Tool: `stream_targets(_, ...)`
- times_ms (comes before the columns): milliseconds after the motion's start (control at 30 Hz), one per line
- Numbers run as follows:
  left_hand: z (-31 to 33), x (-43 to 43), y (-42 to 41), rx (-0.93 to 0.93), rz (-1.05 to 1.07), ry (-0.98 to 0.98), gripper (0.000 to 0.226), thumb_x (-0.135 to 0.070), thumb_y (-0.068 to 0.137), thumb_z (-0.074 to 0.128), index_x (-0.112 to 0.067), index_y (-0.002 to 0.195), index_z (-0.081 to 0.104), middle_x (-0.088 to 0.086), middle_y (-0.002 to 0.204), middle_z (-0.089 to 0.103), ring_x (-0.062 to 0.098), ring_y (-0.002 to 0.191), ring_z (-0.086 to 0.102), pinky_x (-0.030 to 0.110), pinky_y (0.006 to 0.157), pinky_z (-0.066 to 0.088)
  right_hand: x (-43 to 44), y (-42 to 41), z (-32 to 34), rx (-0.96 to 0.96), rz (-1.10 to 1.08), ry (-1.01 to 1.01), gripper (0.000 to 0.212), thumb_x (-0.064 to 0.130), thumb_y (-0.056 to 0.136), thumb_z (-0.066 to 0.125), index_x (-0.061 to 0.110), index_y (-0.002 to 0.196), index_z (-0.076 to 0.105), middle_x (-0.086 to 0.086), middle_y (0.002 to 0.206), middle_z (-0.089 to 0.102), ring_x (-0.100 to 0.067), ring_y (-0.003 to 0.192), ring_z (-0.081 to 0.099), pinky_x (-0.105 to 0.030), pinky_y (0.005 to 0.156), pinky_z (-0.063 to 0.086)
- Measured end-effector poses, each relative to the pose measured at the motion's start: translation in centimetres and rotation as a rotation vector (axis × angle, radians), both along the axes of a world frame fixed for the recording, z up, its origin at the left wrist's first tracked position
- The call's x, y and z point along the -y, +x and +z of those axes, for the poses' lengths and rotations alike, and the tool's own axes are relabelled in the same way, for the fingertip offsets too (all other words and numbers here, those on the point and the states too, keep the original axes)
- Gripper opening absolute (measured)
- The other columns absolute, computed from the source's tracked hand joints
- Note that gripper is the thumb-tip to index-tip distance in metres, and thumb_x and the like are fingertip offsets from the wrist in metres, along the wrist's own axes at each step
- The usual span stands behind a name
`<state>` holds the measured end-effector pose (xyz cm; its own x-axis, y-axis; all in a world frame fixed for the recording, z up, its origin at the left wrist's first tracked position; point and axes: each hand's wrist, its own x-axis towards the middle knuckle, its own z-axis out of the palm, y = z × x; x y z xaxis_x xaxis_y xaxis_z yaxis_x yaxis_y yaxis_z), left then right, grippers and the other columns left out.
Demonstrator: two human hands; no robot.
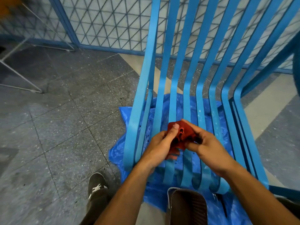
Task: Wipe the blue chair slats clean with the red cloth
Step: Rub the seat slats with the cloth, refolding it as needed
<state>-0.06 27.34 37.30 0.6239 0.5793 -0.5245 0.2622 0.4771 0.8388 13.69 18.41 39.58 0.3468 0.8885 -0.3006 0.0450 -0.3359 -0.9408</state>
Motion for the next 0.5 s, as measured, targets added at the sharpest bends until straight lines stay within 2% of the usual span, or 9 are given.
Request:
stream_targets(100, 0.2, 0.0, 0.5, 0.099, 0.168, 0.037, 0.033, -0.04, 0.096, 0.061, -0.014, 0.117, 0.067, 0.01, 0.106, 0.076, 0.024, 0.098, 0.073, 0.044, 0.083, 0.061, -1.6, 0.4, 0.6, 0.084, 0.215, 0.018, 0.069, -0.012, 0.075, 0.054, 0.027, 0.132, 0.06, 0.007, 0.133, 0.062, -0.002, 0.121, 0.059, -0.018, 0.102, 0.046)
stream_targets(167, 0.2, 0.1, 0.7, 0.118, 0.257, 0.171, 0.027, -0.025, 0.096, 0.064, -0.014, 0.121, 0.064, 0.008, 0.109, 0.074, 0.021, 0.101, 0.072, 0.038, 0.083, 0.061, -2.5, 1.2, 1.4, 0.009, 0.269, 0.048, 0.07, -0.018, 0.073, 0.047, 0.022, 0.129, 0.063, 0.007, 0.135, 0.062, -0.004, 0.125, 0.057, -0.017, 0.101, 0.045)
stream_targets(233, 0.3, 0.5, 0.5, 0.098, 0.277, 0.367, 0.031, -0.022, 0.095, 0.065, -0.02, 0.126, 0.06, -0.003, 0.111, 0.072, 0.011, 0.104, 0.069, 0.031, 0.089, 0.057, -3.1, 2.3, 2.1, -0.105, 0.235, 0.094, 0.071, -0.026, 0.074, 0.038, 0.015, 0.125, 0.067, 0.001, 0.134, 0.065, -0.011, 0.129, 0.057, -0.027, 0.106, 0.047)
stream_targets(300, 0.9, 1.2, 0.2, 0.066, 0.273, 0.539, 0.039, -0.023, 0.094, 0.065, -0.026, 0.132, 0.056, -0.009, 0.118, 0.068, 0.005, 0.109, 0.065, 0.031, 0.096, 0.053, -3.5, 3.2, 2.7, -0.2, 0.173, 0.171, 0.067, -0.026, 0.072, 0.034, 0.006, 0.119, 0.069, -0.007, 0.129, 0.068, -0.02, 0.127, 0.059, -0.034, 0.106, 0.048)
stream_targets(400, 3.1, 2.4, -0.2, 0.075, 0.294, 0.741, 0.045, -0.02, 0.095, 0.065, -0.026, 0.137, 0.051, -0.009, 0.13, 0.059, 0.007, 0.12, 0.059, 0.035, 0.101, 0.049, -4.0, 3.7, 3.7, -0.348, 0.113, 0.27, 0.065, -0.016, 0.066, 0.035, -0.001, 0.122, 0.064, -0.018, 0.127, 0.068, -0.026, 0.123, 0.062, -0.03, 0.095, 0.053)
stream_targets(500, 6.2, 3.1, -0.8, 0.155, 0.341, 0.831, 0.046, -0.017, 0.095, 0.066, -0.026, 0.137, 0.051, -0.007, 0.132, 0.058, 0.014, 0.124, 0.058, 0.04, 0.102, 0.049, -4.5, 4.2, 3.8, -0.321, 0.043, 0.247, 0.061, -0.014, 0.074, 0.036, 0.006, 0.124, 0.066, -0.015, 0.123, 0.07, -0.025, 0.12, 0.064, -0.026, 0.087, 0.054)
